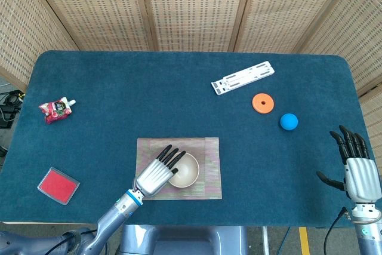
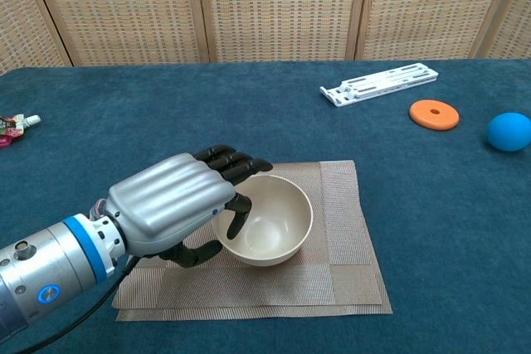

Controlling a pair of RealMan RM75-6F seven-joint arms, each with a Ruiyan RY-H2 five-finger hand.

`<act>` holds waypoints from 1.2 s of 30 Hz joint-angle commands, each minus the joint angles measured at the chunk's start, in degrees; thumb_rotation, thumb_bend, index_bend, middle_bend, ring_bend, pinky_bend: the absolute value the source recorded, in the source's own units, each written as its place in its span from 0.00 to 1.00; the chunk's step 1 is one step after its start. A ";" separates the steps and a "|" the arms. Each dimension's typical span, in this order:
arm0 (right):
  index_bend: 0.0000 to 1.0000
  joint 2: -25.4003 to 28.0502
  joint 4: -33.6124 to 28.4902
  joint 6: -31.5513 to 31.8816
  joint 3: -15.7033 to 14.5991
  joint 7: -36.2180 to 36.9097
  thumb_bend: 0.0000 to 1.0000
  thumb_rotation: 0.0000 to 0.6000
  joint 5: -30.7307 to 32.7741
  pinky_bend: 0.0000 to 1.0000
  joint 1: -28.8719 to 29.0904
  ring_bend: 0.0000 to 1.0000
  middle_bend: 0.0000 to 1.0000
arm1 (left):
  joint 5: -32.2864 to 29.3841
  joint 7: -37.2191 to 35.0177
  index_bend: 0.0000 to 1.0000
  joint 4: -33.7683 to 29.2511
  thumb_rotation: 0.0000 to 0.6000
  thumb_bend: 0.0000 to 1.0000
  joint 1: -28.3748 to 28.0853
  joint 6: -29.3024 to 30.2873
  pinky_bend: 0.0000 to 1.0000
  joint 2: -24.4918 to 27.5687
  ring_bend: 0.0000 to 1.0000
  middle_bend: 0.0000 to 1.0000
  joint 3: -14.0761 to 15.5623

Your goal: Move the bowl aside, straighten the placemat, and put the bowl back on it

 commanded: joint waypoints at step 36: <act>0.13 -1.35 -0.64 0.54 -1.39 -4.73 0.14 1.00 -2.21 0.00 -0.15 0.00 0.00 | 1.26 -23.83 0.69 7.21 1.00 0.49 9.45 18.24 0.00 19.99 0.00 0.00 3.32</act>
